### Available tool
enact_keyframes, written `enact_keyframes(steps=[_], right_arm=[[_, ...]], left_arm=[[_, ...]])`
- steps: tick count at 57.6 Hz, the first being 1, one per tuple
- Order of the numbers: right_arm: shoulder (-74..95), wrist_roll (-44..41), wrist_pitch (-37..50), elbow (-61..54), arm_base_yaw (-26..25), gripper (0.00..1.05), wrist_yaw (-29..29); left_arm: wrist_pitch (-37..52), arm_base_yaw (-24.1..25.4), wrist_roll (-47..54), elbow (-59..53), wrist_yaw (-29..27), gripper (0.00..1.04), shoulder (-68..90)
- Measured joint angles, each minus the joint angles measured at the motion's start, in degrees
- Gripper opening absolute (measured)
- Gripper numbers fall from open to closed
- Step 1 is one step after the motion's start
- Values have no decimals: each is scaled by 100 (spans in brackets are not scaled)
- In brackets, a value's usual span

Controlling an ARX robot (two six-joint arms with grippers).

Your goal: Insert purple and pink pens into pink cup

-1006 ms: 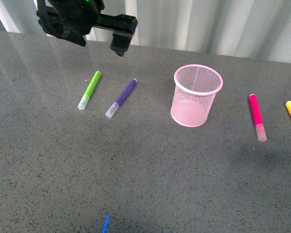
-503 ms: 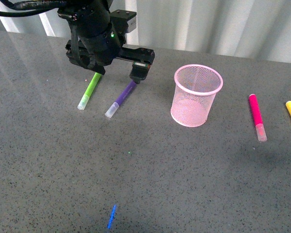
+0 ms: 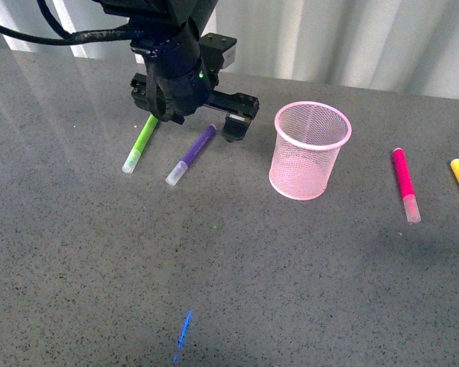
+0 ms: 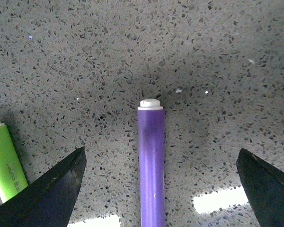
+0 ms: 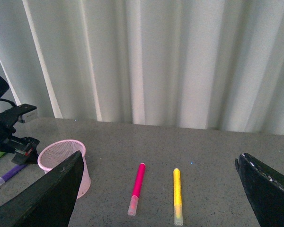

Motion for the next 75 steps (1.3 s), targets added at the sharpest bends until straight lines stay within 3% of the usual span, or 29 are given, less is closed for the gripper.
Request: enact_keyframes(steps=[13,20,27,43,60,70,75], right_arm=[[0,0,0,0,0,98,0],[0,-2,0,0,0,98,0],[0,0,0,0,0,98,0],[0,0,0,0,0,98,0],[0,0,0,0,0,98,0],[0,0,0,0,0,98,2],[0,0,0,0,0,98,2]], left_arm=[[-33,2,46,111,-37,97,192],[-37,2,66,144,-94,79,247],[-17,-13,92,179,-74,54,286],[26,-50,87,232,-44,14,341],[236,-81,46,195,-70,13,348],[817,-63,614,2,-708,13,232],[863,28,852,0,-625,13,96]])
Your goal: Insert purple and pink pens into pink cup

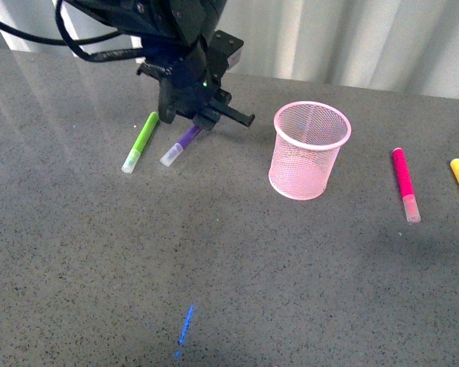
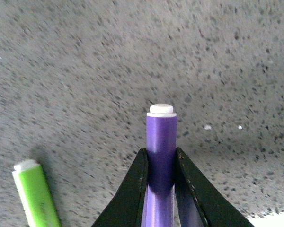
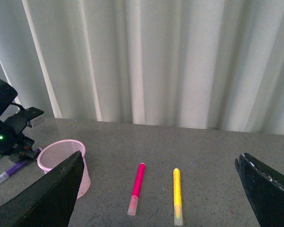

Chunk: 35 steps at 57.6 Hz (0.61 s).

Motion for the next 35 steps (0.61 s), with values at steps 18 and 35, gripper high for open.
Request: enact_keyframes(steps=[18,35], right_arm=[[0,0,0,0,0,98,0],[0,0,0,0,0,98,0]], left_arm=[[678,522,-352,-245,367,13,-1333],[3912,-22,-2767,-2428,723,12,-2872]])
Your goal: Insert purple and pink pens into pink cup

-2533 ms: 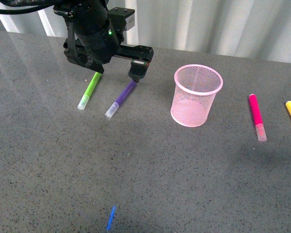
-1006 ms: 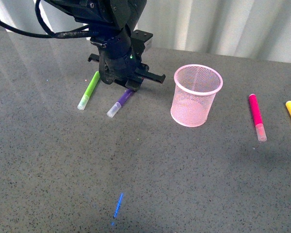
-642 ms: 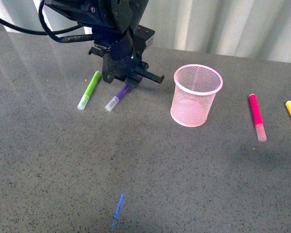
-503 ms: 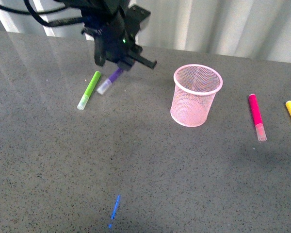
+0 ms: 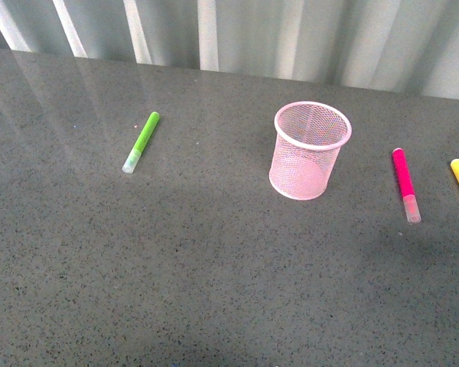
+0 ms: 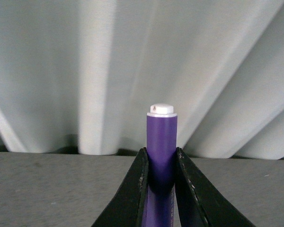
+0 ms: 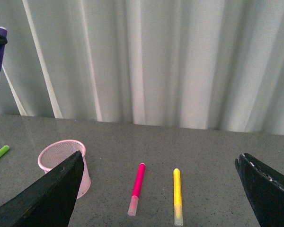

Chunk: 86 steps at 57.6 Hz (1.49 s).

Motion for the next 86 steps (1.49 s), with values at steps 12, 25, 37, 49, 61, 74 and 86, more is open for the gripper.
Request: enact_keyframes(steps=[12,25,37,49,61,74,86], right_arm=[[0,0,0,0,0,98,0],[0,0,0,0,0,98,0],[0,0,0,0,0,98,-2],[0,0,0,0,0,98,0],[0,0,0,0,0,98,0],[0,0,0,0,0,98,-2],[0,0,0,0,0,98,0]], left_arm=[[1749,-656,-863,-1143,-234,12,-13],[3060,-997,-1388,-1451,-927,12,433],[3689,-1145,-1775,-1554,-1429,12,1005],[3803,-1355,-2170,-1576,-1742,12,1196],[4129,-1668,-2297,-1746,-1882,12,1296],[4406,-1773,-2168,-1864,-1917,12,1539],[4487,-1786,-1895,-1786,-1899,12,1711]])
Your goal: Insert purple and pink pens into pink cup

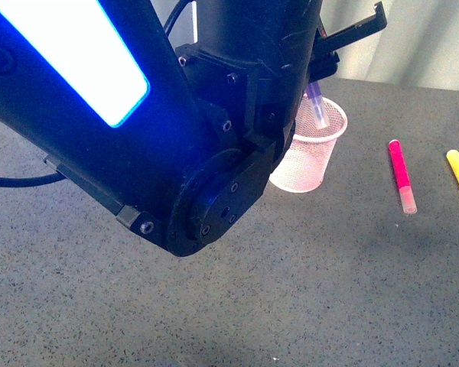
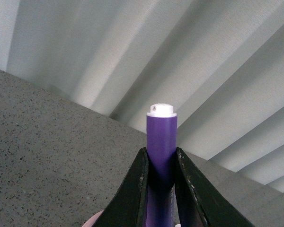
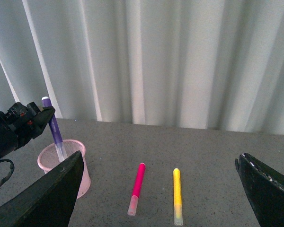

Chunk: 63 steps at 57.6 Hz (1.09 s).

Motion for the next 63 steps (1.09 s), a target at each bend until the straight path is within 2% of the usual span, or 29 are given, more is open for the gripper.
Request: enact_keyframes(steps=[17,30,34,44,53,63], right_arm=[[0,0,0,0,0,98,0],[0,-2,0,0,0,98,0],[0,0,0,0,0,98,-2],[0,0,0,0,0,98,-2],[0,0,0,0,0,98,0],[0,0,0,0,0,98,0]], left_arm=[[162,-17,372,20,52,14,116],[157,-17,372,20,103,52,118],[157,-15,361,4,107,70,118],[122,61,328,-240,240,98,-44],[-22,313,291,-575,616,98,-645],[-365,1016,376,-1207,1379,98,-2039]])
